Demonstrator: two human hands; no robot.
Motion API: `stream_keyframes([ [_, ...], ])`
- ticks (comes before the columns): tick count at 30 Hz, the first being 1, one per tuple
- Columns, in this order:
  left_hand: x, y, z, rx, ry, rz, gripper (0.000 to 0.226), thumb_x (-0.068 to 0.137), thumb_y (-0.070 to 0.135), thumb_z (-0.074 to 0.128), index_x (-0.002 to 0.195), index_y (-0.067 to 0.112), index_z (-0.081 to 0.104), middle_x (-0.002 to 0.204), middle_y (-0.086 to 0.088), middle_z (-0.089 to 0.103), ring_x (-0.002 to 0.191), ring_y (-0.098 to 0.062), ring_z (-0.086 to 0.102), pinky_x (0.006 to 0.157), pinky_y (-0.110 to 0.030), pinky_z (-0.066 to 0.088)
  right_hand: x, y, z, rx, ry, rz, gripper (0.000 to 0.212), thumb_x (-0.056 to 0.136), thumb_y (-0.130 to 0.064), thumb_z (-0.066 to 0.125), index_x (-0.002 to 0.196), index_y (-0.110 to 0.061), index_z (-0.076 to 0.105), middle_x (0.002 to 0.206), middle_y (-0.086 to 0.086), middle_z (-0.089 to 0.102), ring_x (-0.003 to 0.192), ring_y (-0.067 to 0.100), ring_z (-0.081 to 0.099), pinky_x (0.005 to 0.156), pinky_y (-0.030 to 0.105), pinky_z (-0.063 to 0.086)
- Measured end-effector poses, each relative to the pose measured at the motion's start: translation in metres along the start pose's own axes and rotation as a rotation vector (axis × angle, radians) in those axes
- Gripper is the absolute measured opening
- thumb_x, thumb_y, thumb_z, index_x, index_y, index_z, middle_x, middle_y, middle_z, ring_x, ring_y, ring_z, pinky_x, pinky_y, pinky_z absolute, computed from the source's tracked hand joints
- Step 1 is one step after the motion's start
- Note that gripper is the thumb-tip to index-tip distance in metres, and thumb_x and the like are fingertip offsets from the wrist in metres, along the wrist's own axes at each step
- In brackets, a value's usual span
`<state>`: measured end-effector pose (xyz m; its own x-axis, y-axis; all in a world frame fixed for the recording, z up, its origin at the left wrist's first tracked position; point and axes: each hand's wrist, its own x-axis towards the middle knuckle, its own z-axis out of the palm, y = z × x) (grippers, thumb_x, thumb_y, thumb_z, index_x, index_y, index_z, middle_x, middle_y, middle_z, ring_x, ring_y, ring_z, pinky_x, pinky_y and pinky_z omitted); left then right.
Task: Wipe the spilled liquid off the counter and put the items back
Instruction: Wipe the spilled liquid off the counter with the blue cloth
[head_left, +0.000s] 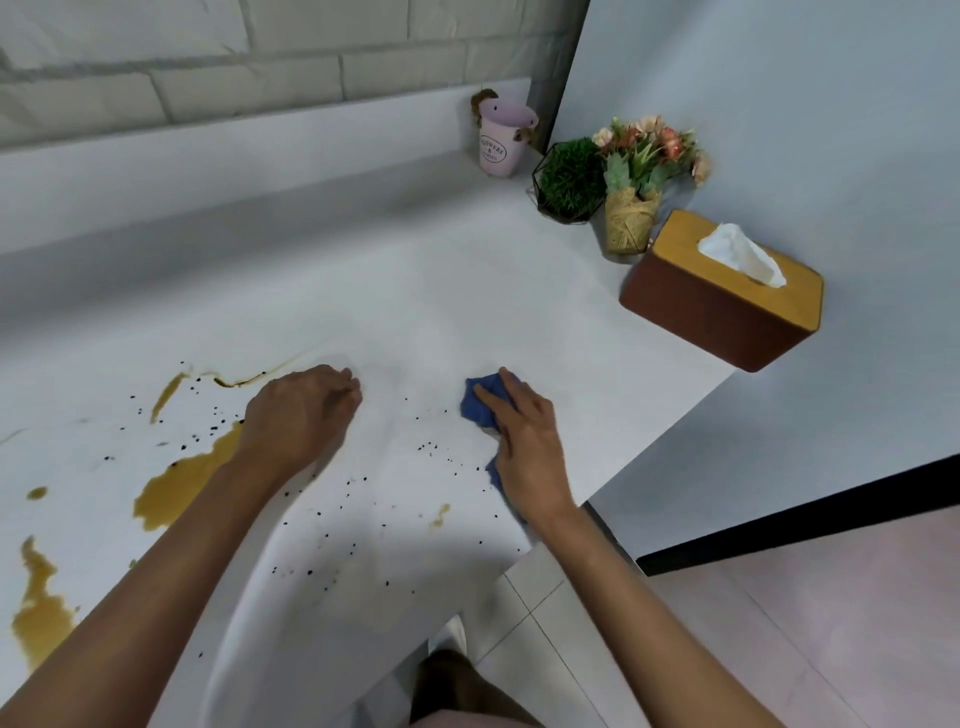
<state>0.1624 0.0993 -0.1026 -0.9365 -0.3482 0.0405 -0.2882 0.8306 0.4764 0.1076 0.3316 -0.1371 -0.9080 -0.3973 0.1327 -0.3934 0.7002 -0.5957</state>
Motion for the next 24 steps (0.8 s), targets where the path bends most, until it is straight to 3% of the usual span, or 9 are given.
stream_keyframes([
  [4, 0.006, -0.008, -0.002, 0.002, -0.073, 0.0, 0.026, 0.092, 0.036, 0.053, 0.108, 0.023, 0.069, 0.118, 0.006, 0.067, 0.111, -0.025, 0.06, 0.089, -0.035, 0.047, -0.001, -0.04, 0.029, -0.002, -0.092, -0.042, 0.094, 0.051, 0.009, 0.066, 0.139, -0.017, 0.044, 0.155, 0.004, 0.026, 0.135, 0.028, 0.027, 0.107, 0.032, 0.032],
  [9, 0.005, -0.018, -0.003, -0.048, -0.102, 0.068, 0.026, 0.092, 0.023, 0.056, 0.116, 0.025, 0.066, 0.129, 0.01, 0.06, 0.12, -0.018, 0.055, 0.09, -0.033, 0.044, 0.002, -0.055, 0.045, 0.027, -0.158, -0.147, 0.081, 0.066, 0.01, 0.063, 0.14, -0.016, 0.042, 0.156, 0.008, 0.023, 0.139, 0.031, 0.023, 0.109, 0.029, 0.029],
  [15, 0.007, -0.028, 0.0, -0.144, -0.128, 0.077, 0.031, 0.091, 0.014, 0.057, 0.118, 0.027, 0.065, 0.131, 0.012, 0.058, 0.125, -0.011, 0.052, 0.099, -0.035, 0.043, 0.027, 0.008, -0.006, -0.032, 0.011, -0.035, 0.082, 0.055, 0.016, 0.044, 0.133, -0.007, 0.051, 0.148, 0.022, 0.034, 0.133, 0.039, 0.035, 0.113, 0.035, 0.025],
  [19, 0.007, -0.029, 0.0, -0.187, -0.138, 0.058, 0.033, 0.091, 0.011, 0.058, 0.119, 0.027, 0.064, 0.134, 0.011, 0.056, 0.129, -0.01, 0.047, 0.105, -0.039, 0.04, 0.058, 0.044, -0.037, -0.161, 0.08, 0.057, 0.068, 0.073, 0.022, 0.044, 0.137, -0.003, 0.044, 0.146, 0.019, 0.038, 0.126, 0.038, 0.044, 0.107, 0.037, 0.035],
  [22, 0.009, -0.028, 0.0, -0.158, -0.141, 0.049, 0.033, 0.091, 0.012, 0.057, 0.118, 0.028, 0.065, 0.133, 0.013, 0.057, 0.128, -0.01, 0.049, 0.102, -0.037, 0.042, 0.046, 0.014, -0.014, -0.144, 0.097, 0.108, 0.085, 0.063, 0.02, 0.055, 0.141, -0.011, 0.041, 0.152, 0.014, 0.03, 0.13, 0.033, 0.037, 0.105, 0.027, 0.028],
  [24, 0.01, -0.028, 0.0, -0.144, -0.137, 0.048, 0.032, 0.09, 0.012, 0.059, 0.116, 0.028, 0.066, 0.131, 0.014, 0.058, 0.124, -0.011, 0.052, 0.098, -0.036, 0.044, 0.027, -0.018, 0.015, -0.084, 0.014, 0.025, 0.097, 0.051, 0.015, 0.064, 0.14, -0.018, 0.042, 0.154, 0.009, 0.028, 0.133, 0.029, 0.034, 0.105, 0.025, 0.03],
])
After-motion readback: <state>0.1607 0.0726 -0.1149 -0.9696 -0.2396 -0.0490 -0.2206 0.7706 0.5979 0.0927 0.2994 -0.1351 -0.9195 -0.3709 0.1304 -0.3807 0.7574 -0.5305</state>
